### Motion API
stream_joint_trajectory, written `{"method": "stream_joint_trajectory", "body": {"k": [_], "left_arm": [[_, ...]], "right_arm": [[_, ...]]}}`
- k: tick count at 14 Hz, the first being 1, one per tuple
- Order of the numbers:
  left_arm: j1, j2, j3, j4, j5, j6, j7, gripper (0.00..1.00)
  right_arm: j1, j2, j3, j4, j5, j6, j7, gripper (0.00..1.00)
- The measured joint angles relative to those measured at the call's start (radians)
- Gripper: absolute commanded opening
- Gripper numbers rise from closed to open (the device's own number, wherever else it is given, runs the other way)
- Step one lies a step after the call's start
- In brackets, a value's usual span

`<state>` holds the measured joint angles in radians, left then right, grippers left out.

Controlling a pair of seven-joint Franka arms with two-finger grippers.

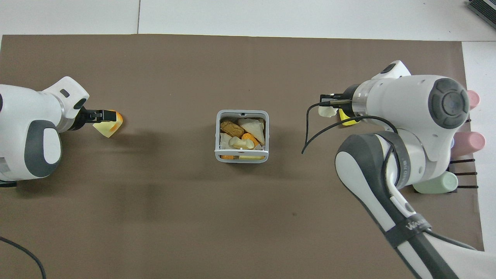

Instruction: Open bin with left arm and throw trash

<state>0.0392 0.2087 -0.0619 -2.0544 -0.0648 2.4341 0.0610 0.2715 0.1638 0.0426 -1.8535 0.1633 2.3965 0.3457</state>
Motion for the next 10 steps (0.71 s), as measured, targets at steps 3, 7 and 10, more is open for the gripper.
{"method": "stream_joint_trajectory", "body": {"k": [3,7,10], "left_arm": [[0.0,0.042,-0.001,-0.009,0.0,0.045,0.003,1.0],[0.003,0.07,0.0,-0.035,0.0,0.103,0.004,1.0],[0.012,0.071,0.001,-0.064,0.0,0.125,0.016,1.0]], "right_arm": [[0.05,0.034,0.001,0.052,0.187,0.0,0.065,0.0],[0.15,0.098,0.002,0.062,0.337,0.044,0.16,0.0],[0.199,0.149,0.002,0.063,0.338,0.082,0.213,0.57]]}}
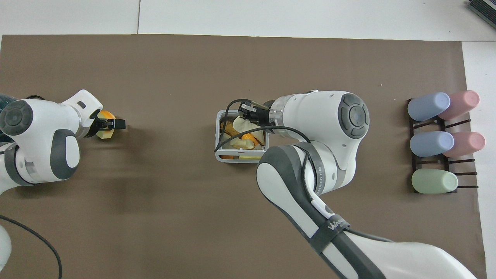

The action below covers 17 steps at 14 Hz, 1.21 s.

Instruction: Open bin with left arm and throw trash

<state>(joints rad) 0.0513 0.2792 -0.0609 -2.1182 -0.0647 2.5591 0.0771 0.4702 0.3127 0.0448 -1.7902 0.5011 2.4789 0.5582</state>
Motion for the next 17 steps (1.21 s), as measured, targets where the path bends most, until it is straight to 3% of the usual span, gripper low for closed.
{"method": "stream_joint_trajectory", "body": {"k": [1,7,10,14,17], "left_arm": [[0.002,0.0,0.0,-0.008,0.0,0.003,0.012,1.0],[0.015,-0.006,0.003,-0.013,0.001,0.012,0.033,0.28],[0.015,-0.006,0.001,-0.002,0.001,0.011,0.035,0.05],[0.007,-0.005,-0.011,0.084,0.0,-0.069,0.035,0.0],[-0.008,-0.005,-0.019,0.188,0.0,-0.188,0.026,0.0]], "right_arm": [[0.0,0.009,-0.001,0.0,0.0,0.0,0.0,1.0],[0.008,0.018,-0.001,0.001,0.0,0.0,0.0,1.0],[0.006,0.007,-0.012,0.014,-0.01,-0.001,0.0,1.0],[-0.096,-0.078,-0.035,0.022,-0.234,-0.1,-0.018,1.0],[-0.227,-0.111,-0.039,-0.002,-0.351,-0.183,-0.252,1.0]]}}
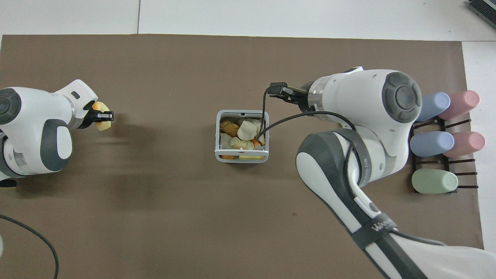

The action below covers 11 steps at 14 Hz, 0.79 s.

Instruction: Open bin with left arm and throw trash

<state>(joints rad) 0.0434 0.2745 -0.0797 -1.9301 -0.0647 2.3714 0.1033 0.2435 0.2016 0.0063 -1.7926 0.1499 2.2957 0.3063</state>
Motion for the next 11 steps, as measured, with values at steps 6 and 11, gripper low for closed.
{"method": "stream_joint_trajectory", "body": {"k": [6,11], "left_arm": [[-0.167,0.0,-0.007,0.122,-0.001,-0.143,-0.281,0.0],[-0.306,0.0,-0.014,0.151,-0.018,-0.147,-0.549,0.0]], "right_arm": [[-0.171,0.082,-0.003,-0.111,-0.036,0.046,-0.538,1.0],[-0.166,0.146,0.008,-0.158,-0.09,0.149,-0.596,1.0]]}}
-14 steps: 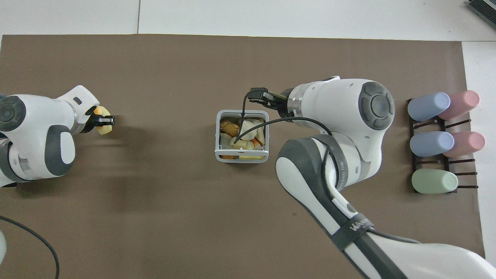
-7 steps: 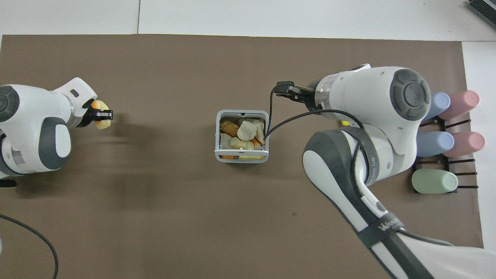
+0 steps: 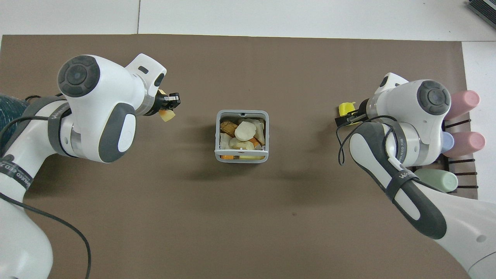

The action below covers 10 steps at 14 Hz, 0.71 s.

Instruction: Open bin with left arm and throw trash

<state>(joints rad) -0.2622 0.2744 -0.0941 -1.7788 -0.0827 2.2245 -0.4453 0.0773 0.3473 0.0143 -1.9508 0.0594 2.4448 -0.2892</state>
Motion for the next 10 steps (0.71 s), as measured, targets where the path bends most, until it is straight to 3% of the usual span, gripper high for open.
{"method": "stream_joint_trajectory", "body": {"k": [2,3,4,5,6,7,10], "left_arm": [[-0.058,0.0,-0.001,0.017,-0.02,0.0,-0.088,0.0],[-0.072,0.0,-0.001,0.022,-0.022,0.0,-0.109,0.0],[-0.076,0.0,-0.001,0.025,-0.022,0.0,-0.117,0.0],[-0.075,0.0,0.001,0.027,-0.024,0.0,-0.118,0.0],[-0.074,0.0,0.004,0.032,-0.027,0.0,-0.118,0.0],[-0.073,0.0,0.006,0.038,-0.034,-0.003,-0.118,0.0],[-0.075,0.0,0.003,0.057,-0.085,-0.019,-0.125,0.0]], "right_arm": [[0.0,0.025,0.002,-0.003,-0.013,0.032,-0.03,1.0],[-0.002,0.033,0.001,-0.003,-0.015,0.037,-0.05,0.87],[-0.004,0.037,0.0,-0.003,-0.016,0.038,-0.064,0.69],[-0.004,0.039,0.0,-0.003,-0.016,0.038,-0.07,0.42],[-0.004,0.041,0.0,-0.003,-0.017,0.038,-0.071,0.06],[-0.003,0.042,0.0,-0.003,-0.017,0.038,-0.072,0.0],[-0.004,0.043,0.0,-0.004,-0.017,0.037,-0.071,0.0]]}}
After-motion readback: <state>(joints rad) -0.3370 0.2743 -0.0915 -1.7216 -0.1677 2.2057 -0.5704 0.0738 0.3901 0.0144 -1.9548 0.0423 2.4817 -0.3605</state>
